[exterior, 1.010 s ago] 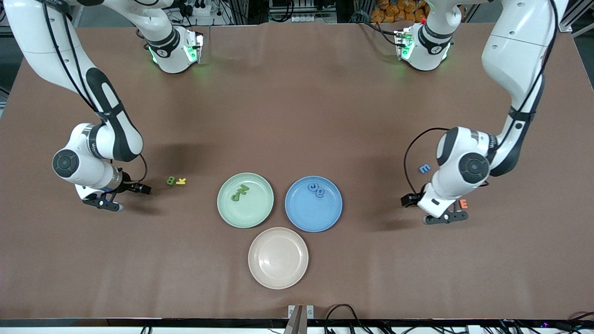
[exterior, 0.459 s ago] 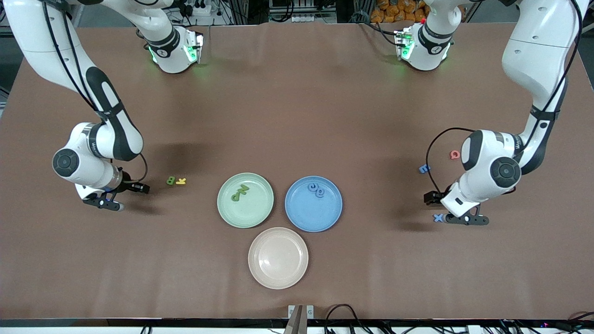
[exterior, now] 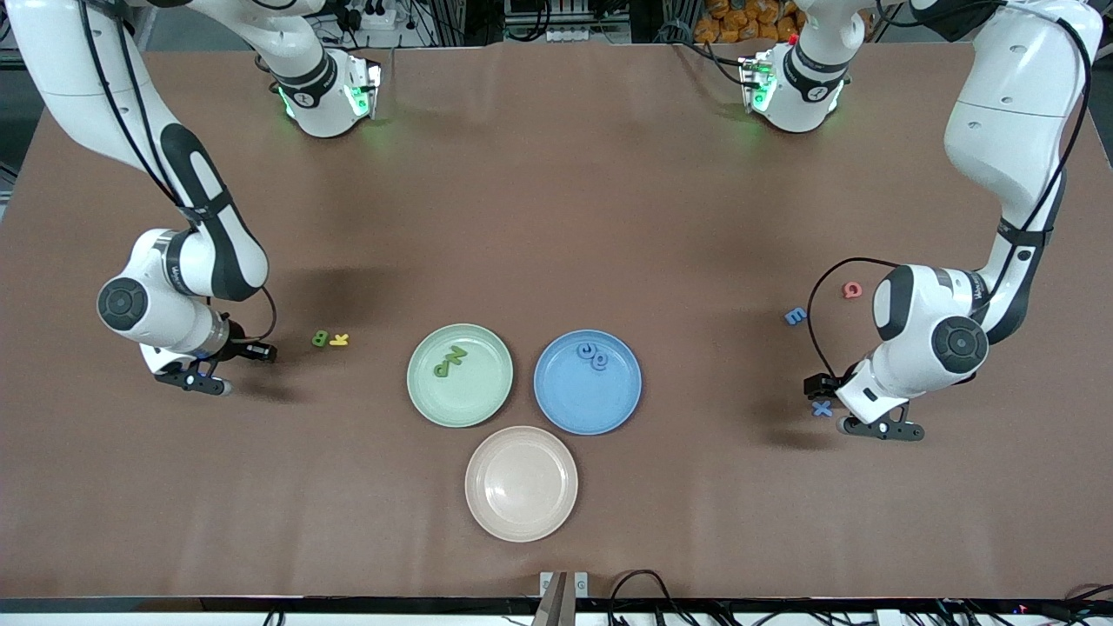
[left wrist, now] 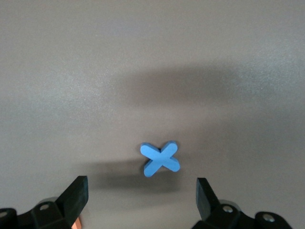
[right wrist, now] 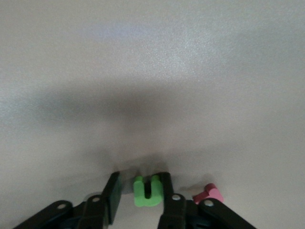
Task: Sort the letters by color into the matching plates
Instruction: 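Grasp the green U with the right gripper while the left gripper grasps the blue X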
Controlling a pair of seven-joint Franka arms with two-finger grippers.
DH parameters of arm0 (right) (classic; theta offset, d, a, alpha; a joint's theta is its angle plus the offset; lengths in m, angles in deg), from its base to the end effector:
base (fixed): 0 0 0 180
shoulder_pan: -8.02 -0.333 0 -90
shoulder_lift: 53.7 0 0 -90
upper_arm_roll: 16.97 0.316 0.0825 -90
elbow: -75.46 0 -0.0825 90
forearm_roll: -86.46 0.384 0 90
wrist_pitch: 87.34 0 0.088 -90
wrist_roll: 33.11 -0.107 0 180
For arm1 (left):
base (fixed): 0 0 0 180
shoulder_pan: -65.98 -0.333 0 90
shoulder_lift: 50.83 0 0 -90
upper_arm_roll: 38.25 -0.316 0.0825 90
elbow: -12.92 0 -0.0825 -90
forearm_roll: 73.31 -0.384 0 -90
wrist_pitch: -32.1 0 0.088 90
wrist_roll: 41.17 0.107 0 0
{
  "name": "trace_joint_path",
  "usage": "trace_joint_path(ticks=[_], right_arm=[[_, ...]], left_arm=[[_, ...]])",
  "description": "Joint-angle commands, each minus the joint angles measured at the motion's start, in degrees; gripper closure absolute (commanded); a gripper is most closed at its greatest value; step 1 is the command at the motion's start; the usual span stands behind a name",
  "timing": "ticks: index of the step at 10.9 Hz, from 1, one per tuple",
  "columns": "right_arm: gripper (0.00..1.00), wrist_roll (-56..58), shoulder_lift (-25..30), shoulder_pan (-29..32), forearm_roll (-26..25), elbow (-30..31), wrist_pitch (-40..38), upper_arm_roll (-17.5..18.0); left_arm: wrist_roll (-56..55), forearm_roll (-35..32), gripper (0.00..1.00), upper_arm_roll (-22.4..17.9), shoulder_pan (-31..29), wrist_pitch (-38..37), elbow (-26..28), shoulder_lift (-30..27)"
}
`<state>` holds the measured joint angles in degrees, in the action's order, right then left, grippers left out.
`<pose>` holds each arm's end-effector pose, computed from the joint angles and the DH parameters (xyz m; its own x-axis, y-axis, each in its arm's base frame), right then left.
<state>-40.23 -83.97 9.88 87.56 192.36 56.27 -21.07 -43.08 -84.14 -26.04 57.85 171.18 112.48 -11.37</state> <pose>0.5862 -0.0613 0.1749 0.9706 -0.2338 -0.0568 -0.2323 -0.9721 0.0329 0.6678 -0.0344 0.1906 0.9912 -0.1306 0.0221 -0.1309 -0.9914 0.0091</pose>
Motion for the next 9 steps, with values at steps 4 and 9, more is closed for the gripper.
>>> trace_joint_path(ticks=[4, 9], right_arm=[[0.71, 0.44, 1.27, 1.12, -1.01, 2.28, 0.45, 0.59], [0.79, 0.44, 1.7, 0.77, -1.71, 2.37, 0.1, 0.59]], left_arm=[[-0.02, -0.6, 0.0, 0.1, 0.48, -0.39, -3.59, 2.82], [-1.51, -0.42, 0.0, 0.1, 0.75, -0.39, -3.59, 3.26]])
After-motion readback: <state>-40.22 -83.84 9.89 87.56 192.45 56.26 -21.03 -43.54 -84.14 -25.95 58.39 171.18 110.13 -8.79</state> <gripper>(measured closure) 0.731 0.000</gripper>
